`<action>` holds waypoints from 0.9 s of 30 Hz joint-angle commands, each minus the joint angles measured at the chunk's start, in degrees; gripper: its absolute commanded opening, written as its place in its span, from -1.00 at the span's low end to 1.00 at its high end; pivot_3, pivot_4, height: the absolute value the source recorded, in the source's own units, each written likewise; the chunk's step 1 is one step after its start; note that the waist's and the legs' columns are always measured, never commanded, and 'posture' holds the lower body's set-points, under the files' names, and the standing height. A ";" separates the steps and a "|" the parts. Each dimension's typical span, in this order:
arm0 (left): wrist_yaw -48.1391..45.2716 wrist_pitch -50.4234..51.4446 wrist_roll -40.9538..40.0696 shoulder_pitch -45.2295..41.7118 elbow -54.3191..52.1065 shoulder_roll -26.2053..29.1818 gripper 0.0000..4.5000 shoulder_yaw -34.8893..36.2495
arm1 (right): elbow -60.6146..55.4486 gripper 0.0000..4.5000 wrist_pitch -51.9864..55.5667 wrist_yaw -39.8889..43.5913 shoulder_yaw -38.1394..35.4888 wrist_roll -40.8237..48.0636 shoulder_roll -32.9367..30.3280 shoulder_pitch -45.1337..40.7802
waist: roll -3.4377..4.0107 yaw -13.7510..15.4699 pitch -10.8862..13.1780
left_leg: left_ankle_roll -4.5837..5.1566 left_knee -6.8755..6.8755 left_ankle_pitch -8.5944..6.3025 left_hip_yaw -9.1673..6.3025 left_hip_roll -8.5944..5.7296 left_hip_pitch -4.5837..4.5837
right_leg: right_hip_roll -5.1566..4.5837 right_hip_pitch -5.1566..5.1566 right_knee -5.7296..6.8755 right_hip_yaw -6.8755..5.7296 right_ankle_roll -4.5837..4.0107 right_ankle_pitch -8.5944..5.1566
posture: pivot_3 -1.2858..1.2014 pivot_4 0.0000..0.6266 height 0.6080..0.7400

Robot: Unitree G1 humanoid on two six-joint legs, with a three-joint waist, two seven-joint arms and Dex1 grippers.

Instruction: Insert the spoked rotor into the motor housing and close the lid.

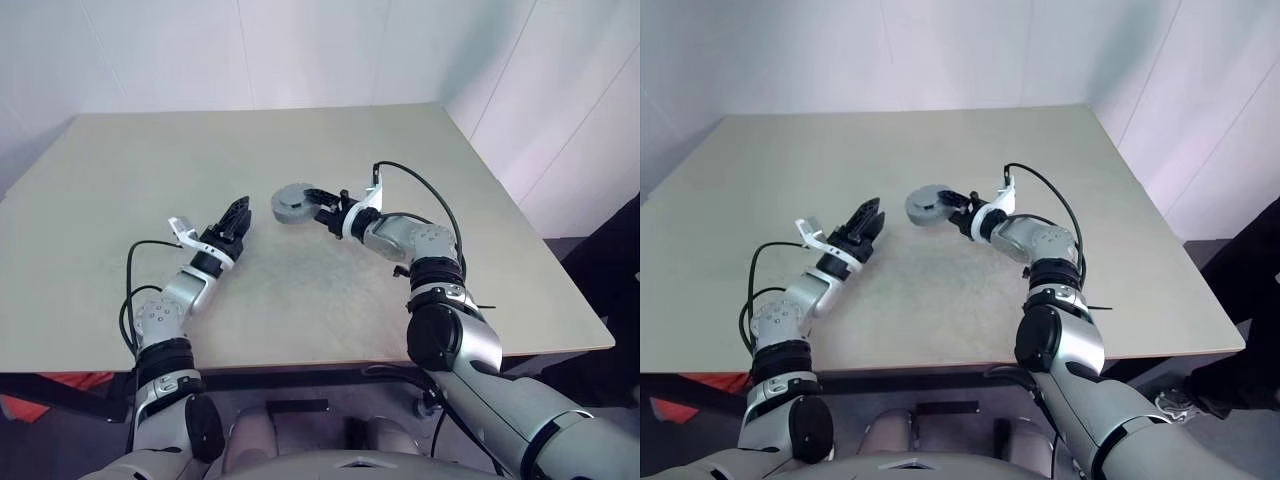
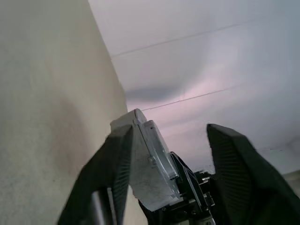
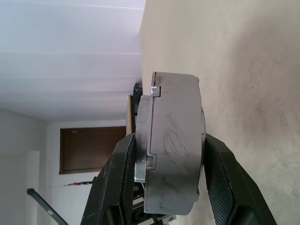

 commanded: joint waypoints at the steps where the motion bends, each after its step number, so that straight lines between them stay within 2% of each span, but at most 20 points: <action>1: 0.51 3.04 -3.34 -0.47 -1.70 0.85 0.83 -0.59 | -3.99 -0.11 1.58 1.08 0.27 4.10 0.57 -3.23 | 0.00 0.00 0.00 | -0.01 0.04 0.00 0.00 0.01 0.01 | 0.00 0.01 0.03 0.00 0.00 0.02 | 0.03 -1.00 1.00; 2: 0.93 3.35 -3.57 -0.51 -1.61 0.80 0.99 -0.68 | -4.40 -0.11 1.80 0.86 0.32 4.31 0.69 -3.22 | 0.00 0.00 0.00 | -0.01 0.05 0.01 0.00 0.01 0.02 | 0.00 0.02 0.04 0.01 0.00 0.03 | 0.03 -1.00 1.00; 11: 3.54 6.12 -8.16 -3.48 3.81 0.32 0.99 0.69 | -9.19 -0.11 4.10 -0.05 1.46 6.20 1.81 -2.09 | -0.01 -0.01 0.01 | -0.02 0.04 0.01 -0.02 0.02 -0.02 | 0.05 0.01 0.01 0.01 0.23 0.17 | 0.03 -1.00 1.00; 27: -0.18 1.77 -5.28 -9.82 9.73 -0.13 0.99 -1.25 | -13.22 -0.11 4.67 -0.21 4.13 6.90 2.62 -0.01 | -0.03 0.08 0.01 | -0.02 0.04 0.01 -0.03 0.01 -0.02 | 0.05 0.02 0.01 0.02 0.26 0.18 | 0.03 -1.00 1.00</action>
